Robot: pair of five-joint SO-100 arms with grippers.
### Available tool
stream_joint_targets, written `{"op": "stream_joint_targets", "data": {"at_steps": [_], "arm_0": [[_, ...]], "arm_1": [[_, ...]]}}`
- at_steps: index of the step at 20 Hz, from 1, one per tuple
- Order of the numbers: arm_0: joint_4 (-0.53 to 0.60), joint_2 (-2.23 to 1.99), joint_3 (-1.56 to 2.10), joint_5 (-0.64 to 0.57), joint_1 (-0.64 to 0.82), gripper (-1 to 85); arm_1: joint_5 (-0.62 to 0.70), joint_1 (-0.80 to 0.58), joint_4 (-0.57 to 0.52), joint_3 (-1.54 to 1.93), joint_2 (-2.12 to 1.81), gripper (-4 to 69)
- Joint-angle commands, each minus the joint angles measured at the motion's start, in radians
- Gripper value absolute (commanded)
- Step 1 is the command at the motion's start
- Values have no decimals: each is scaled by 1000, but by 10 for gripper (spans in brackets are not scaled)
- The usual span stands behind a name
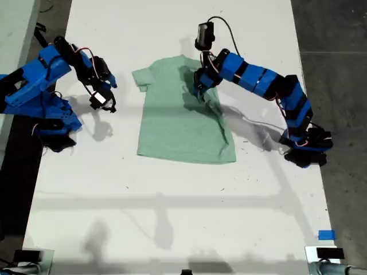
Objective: Fold t-shirt
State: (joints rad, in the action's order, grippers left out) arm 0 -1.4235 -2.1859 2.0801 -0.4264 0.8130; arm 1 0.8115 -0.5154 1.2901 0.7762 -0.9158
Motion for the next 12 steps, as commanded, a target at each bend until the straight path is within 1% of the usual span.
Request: {"op": "stream_joint_targets", "data": {"at_steps": [1,4,6,8,11,12], "arm_0": [[21,-23,-3,-3,11,97],[28,-23,-5,2,11,102],[52,-21,-5,2,11,108],[101,8,-8,-3,17,116],[172,164,-91,-11,21,122],[179,247,-149,-17,21,125]], "arm_1": [[37,-41,94,-95,-206,253],[74,-150,242,-86,-456,225],[87,-204,299,-5,-614,213],[75,-212,298,149,-772,198],[35,-166,272,341,-905,163],[21,-153,258,402,-930,153]]}}
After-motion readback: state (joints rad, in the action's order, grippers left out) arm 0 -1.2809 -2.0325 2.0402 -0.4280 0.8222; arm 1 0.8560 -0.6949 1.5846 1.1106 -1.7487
